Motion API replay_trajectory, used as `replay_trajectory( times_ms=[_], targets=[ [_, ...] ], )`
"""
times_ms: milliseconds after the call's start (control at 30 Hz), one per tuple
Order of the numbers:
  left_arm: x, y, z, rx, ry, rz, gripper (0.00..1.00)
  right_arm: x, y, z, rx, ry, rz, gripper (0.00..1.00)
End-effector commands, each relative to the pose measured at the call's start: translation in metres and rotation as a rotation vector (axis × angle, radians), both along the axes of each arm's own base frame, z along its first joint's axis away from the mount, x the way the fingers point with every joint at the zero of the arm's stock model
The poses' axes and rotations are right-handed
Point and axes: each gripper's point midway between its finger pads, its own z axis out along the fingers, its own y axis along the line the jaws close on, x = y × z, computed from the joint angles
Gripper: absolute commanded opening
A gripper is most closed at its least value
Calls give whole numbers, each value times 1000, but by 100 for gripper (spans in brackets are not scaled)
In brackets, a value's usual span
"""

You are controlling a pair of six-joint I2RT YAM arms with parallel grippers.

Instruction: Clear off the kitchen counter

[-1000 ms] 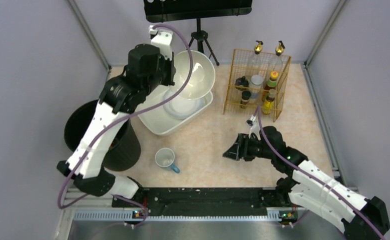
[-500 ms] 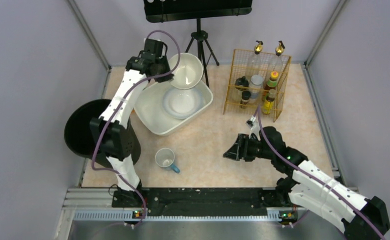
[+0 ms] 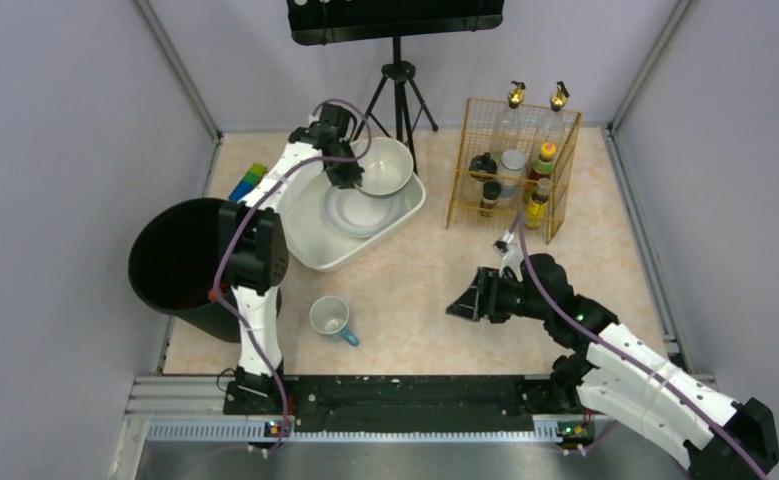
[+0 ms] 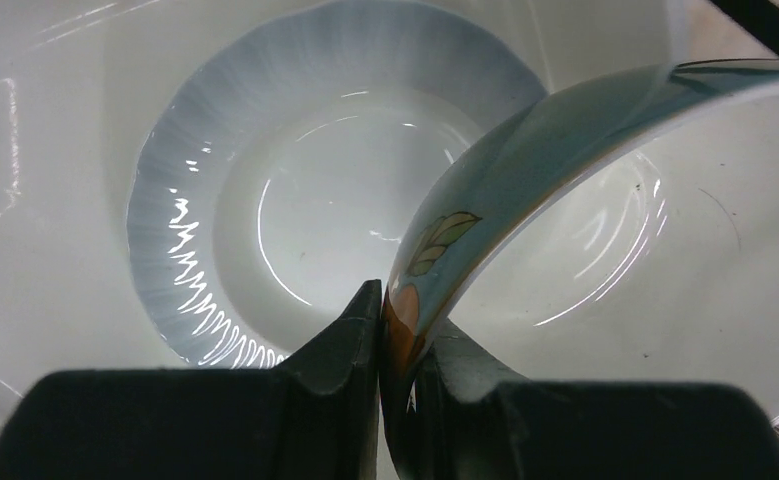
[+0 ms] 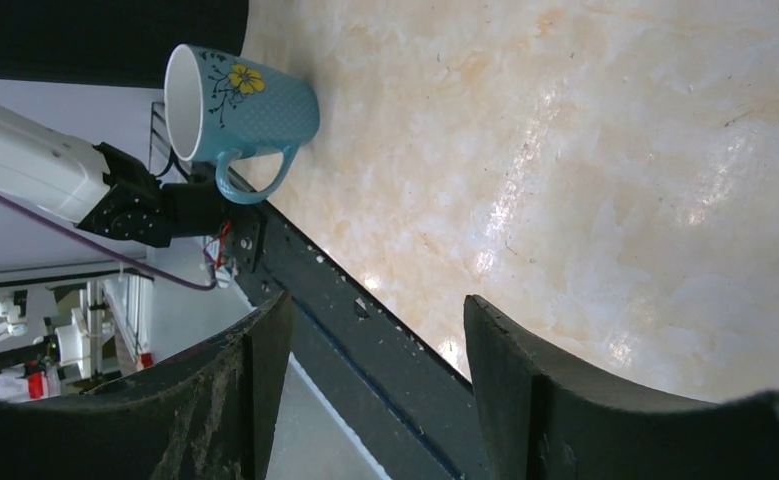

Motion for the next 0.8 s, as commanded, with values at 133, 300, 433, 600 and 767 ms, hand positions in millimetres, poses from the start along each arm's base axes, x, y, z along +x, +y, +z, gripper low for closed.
replay_trajectory(
  times_ms=[133, 300, 433, 600, 767],
  targets=[
    [24, 12, 4, 32, -100, 92, 0, -2, 0, 2, 10, -8, -2, 63],
    [17, 18, -15, 79, -46, 88, 0, -1, 1, 0, 11, -2, -3, 63],
    [10, 22, -28, 103, -5, 89, 0, -1, 2, 0, 13, -2, -3, 63],
    [2, 30, -51, 133, 70, 99, 0, -2, 2, -2, 14, 2, -1, 63],
    [-10, 38, -60, 142, 117, 114, 0, -2, 1, -3, 14, 3, -5, 63]
  ],
)
